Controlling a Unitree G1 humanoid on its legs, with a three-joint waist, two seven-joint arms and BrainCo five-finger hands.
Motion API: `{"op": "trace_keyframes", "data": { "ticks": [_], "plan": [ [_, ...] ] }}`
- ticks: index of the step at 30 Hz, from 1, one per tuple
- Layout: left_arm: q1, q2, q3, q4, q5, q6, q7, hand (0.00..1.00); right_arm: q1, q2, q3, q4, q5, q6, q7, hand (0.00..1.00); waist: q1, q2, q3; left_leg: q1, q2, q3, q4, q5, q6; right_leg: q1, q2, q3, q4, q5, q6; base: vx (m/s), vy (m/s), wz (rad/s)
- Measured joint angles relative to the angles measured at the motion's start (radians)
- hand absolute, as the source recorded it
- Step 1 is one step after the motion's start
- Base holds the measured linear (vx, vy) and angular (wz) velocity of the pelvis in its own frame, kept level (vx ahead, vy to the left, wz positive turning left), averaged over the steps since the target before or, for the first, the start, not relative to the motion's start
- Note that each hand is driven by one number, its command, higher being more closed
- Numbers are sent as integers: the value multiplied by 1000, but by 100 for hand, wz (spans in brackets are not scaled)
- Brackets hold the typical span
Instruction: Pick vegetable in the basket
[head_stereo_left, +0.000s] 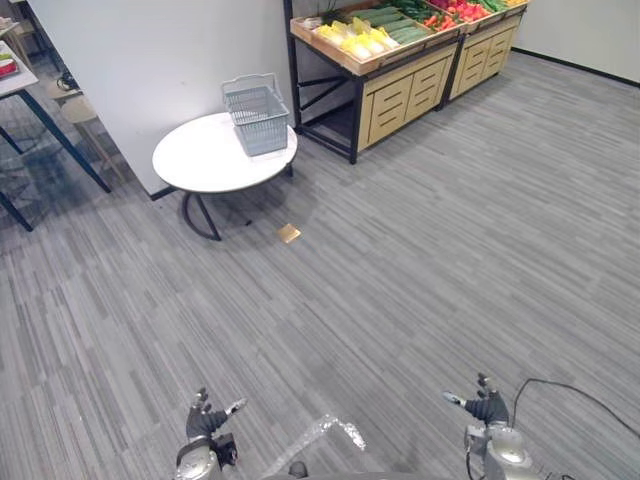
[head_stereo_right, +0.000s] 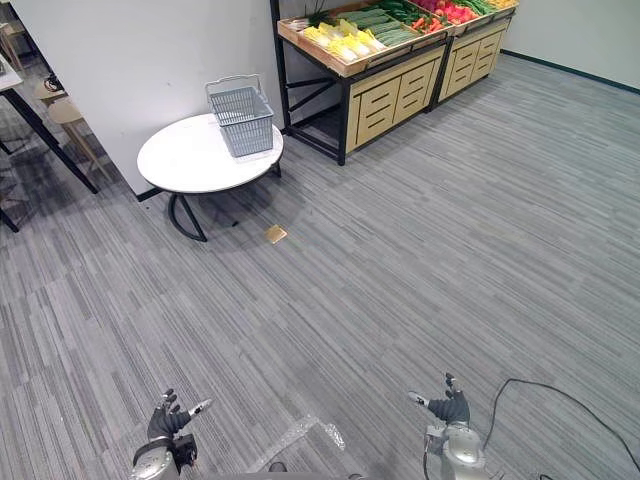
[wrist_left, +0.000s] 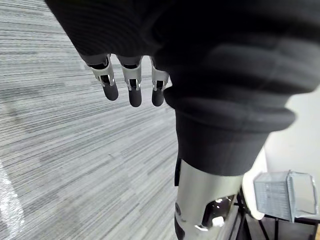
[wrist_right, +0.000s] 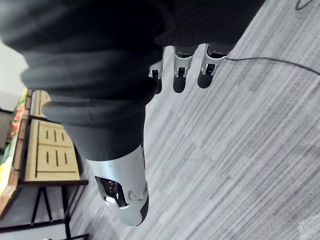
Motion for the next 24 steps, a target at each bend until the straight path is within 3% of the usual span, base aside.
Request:
{"op": "trace_keyframes", "data": {
  "ticks": [11, 20, 24],
  "plan": [
    [43, 0, 9, 4, 10, -1, -58, 0, 13, -38, 12, 20, -14, 0, 23, 0, -1, 7, 4, 12, 3, 23, -11, 0, 1, 0, 1, 22, -17, 9, 2, -33, -4, -6],
    [33, 0, 7, 13, -13, -1, -58, 0, -10, -37, 15, 32, -12, 0, 22, 0, -1, -1, 8, 10, -1, 32, -15, -4, 5, -2, 9, 24, -21, 10, 3, 34, -9, -3],
    [32, -2, 7, 13, -37, -3, -55, 0, -47, -36, 44, 31, 1, -2, 19, 0, 3, -5, 22, -32, 1, 52, 58, -44, 11, -26, 8, 49, -7, 10, 3, -32, 7, -16]
  ]
}}
